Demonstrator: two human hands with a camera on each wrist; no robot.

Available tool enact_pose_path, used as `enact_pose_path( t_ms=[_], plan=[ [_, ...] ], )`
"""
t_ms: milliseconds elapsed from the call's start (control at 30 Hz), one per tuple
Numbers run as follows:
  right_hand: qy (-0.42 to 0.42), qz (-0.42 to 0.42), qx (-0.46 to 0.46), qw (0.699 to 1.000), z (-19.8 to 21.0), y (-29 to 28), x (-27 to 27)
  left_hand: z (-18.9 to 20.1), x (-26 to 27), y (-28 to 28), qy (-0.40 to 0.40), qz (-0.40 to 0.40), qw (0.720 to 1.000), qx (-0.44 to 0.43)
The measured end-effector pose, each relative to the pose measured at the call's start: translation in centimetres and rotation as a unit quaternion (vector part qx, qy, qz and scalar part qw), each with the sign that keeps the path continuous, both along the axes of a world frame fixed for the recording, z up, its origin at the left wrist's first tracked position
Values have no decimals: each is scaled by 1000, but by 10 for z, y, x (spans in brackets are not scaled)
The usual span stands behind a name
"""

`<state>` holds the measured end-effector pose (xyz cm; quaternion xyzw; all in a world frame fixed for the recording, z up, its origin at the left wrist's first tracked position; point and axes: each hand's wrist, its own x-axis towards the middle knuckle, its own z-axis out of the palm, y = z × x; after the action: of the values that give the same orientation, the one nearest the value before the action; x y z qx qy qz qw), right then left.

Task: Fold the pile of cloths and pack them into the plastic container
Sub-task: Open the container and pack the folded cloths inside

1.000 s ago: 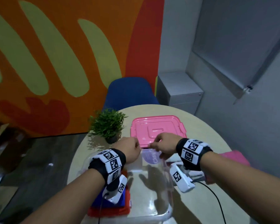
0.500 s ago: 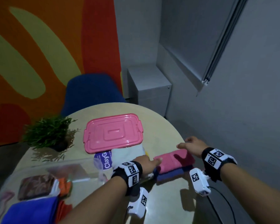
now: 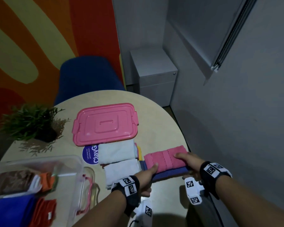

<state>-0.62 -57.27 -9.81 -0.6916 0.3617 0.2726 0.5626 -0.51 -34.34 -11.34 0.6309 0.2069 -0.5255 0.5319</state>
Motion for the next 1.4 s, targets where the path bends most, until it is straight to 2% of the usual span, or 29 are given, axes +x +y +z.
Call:
enact_pose_path(
  t_ms=[100, 233, 533, 667, 900, 1067, 1133, 1267, 1400],
  plan=[
    [13, -10, 21, 1000, 0, 0, 1, -13, -2, -8, -25, 42, 999, 6],
    [45, -4, 41, 998, -19, -13, -2, -29, -6, -13, -55, 29, 997, 36],
    [46, -71, 111, 990, -18, -24, -44, -34, -9, -27, -79, -114, 988, 70],
    [30, -96, 126, 987, -15, -26, -58, -26, -11, -33, -80, -145, 983, 74],
    [-54, -117, 145, 981, 51, -22, -58, 25, -8, -41, -84, -129, 988, 30],
    [-123, -123, 161, 971, 108, -1, -45, 83, 5, -24, -170, -69, 982, -36],
    [-160, -126, 156, 967, 129, 17, -38, 109, 12, -2, -206, -64, 975, -44],
    [-204, -109, 235, 944, 171, 87, -19, 157, 26, 71, -264, -43, 962, -53],
    [-219, -52, 228, 947, 195, 174, 2, 184, 33, 166, -308, -13, 951, -19]
  ],
)
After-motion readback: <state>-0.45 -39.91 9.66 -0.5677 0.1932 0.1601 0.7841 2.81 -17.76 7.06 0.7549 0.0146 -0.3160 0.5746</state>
